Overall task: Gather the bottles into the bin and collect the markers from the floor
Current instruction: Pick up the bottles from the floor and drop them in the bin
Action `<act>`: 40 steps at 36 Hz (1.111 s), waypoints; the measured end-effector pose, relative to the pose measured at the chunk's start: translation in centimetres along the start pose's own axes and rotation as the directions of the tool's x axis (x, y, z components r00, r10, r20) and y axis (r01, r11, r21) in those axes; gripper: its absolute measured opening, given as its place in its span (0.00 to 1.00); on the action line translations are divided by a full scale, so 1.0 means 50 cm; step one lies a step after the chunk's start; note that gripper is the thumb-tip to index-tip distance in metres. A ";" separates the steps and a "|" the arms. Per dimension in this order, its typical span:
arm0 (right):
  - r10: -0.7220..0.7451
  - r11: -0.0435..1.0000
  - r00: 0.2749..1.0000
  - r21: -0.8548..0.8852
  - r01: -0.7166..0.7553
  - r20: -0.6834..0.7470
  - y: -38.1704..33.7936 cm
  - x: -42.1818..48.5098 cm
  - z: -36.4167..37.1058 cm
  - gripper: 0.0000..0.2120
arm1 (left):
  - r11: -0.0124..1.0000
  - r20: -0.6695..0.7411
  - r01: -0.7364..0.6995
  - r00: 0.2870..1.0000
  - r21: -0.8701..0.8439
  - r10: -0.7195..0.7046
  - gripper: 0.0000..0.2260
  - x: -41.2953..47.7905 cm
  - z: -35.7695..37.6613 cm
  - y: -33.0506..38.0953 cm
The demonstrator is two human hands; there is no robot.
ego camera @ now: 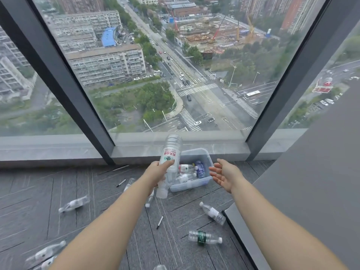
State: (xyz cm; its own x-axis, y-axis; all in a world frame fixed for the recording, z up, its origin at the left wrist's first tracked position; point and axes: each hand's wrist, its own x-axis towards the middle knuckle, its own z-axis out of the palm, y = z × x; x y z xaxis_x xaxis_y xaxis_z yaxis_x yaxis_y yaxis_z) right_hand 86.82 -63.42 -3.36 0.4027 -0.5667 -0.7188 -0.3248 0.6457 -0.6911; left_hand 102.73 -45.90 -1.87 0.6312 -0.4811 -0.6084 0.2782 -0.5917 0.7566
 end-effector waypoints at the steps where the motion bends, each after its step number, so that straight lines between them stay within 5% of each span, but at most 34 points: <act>1: -0.004 1.000 1.000 0.001 0.004 -0.001 0.000 -0.002 -0.001 0.12 | 1.000 0.012 -0.009 1.000 0.021 0.008 0.21 0.006 0.002 0.008; 7: -0.010 1.000 0.999 0.002 0.010 -0.039 0.012 -0.006 -0.017 0.11 | 0.952 0.063 -0.151 0.988 0.268 0.139 0.22 0.069 0.033 0.089; 11: 0.006 0.999 0.993 0.034 -0.003 -0.114 0.015 0.009 -0.026 0.10 | 0.668 0.046 -0.248 0.951 0.702 0.305 0.37 0.142 0.057 0.147; 13: 0.008 0.999 0.988 0.043 -0.001 -0.152 0.013 0.020 -0.031 0.10 | 0.566 0.057 -0.259 0.935 0.782 0.350 0.40 0.170 0.062 0.155; 19: 0.020 0.999 0.976 0.048 -0.010 -0.215 0.008 0.041 -0.021 0.09 | 0.609 0.103 -0.275 0.947 0.744 0.303 0.32 0.225 0.043 0.116; 27: 0.024 1.000 0.976 -0.015 -0.028 -0.216 0.008 0.069 0.023 0.08 | 0.728 0.044 -0.183 0.978 0.661 0.206 0.34 0.264 -0.018 0.055; 40: 0.120 0.978 0.972 -0.144 -0.151 -0.202 0.133 0.089 -0.014 0.08 | 0.758 0.003 -0.083 0.994 0.647 0.106 0.30 0.220 -0.006 -0.109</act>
State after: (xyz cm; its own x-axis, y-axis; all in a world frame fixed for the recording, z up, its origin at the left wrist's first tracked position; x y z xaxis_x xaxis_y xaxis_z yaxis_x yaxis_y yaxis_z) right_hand 85.83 -62.00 -11.20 0.1797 -0.5763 -0.7972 -0.5014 0.6436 -0.5783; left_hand 108.37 -47.78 -12.64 0.6547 -0.5434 -0.5255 -0.3102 -0.8271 0.4687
